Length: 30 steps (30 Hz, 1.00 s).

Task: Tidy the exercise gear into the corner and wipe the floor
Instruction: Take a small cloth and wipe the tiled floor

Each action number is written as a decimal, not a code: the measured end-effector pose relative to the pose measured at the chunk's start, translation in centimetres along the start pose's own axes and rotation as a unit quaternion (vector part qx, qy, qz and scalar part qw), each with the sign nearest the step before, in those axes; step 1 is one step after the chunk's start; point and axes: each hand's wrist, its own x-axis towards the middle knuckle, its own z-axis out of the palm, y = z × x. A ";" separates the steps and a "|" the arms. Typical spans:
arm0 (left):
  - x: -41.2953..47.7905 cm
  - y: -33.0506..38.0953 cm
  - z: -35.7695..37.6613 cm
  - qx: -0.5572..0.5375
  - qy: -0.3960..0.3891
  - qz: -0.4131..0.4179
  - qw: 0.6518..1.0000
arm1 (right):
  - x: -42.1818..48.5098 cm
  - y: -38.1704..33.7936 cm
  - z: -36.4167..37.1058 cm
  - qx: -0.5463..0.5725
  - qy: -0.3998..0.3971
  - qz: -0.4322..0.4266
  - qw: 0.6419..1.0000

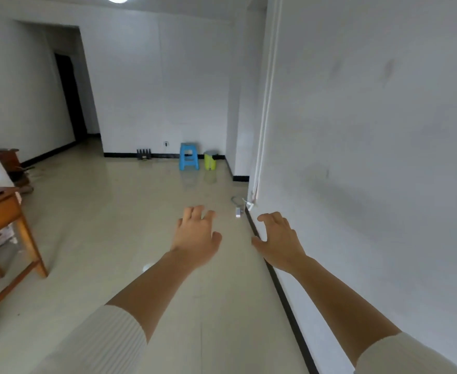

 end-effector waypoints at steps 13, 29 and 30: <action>21.6 -26.6 3.9 0.032 0.034 -0.118 0.992 | 32.0 -13.0 18.3 0.005 -0.050 -0.097 0.994; 56.3 -56.7 9.2 0.017 -0.014 -0.158 0.987 | 73.9 -24.0 36.1 -0.001 -0.090 -0.060 0.994; 58.7 -58.1 9.9 0.018 -0.015 -0.158 0.987 | 76.7 -24.2 37.0 -0.008 -0.087 -0.065 0.994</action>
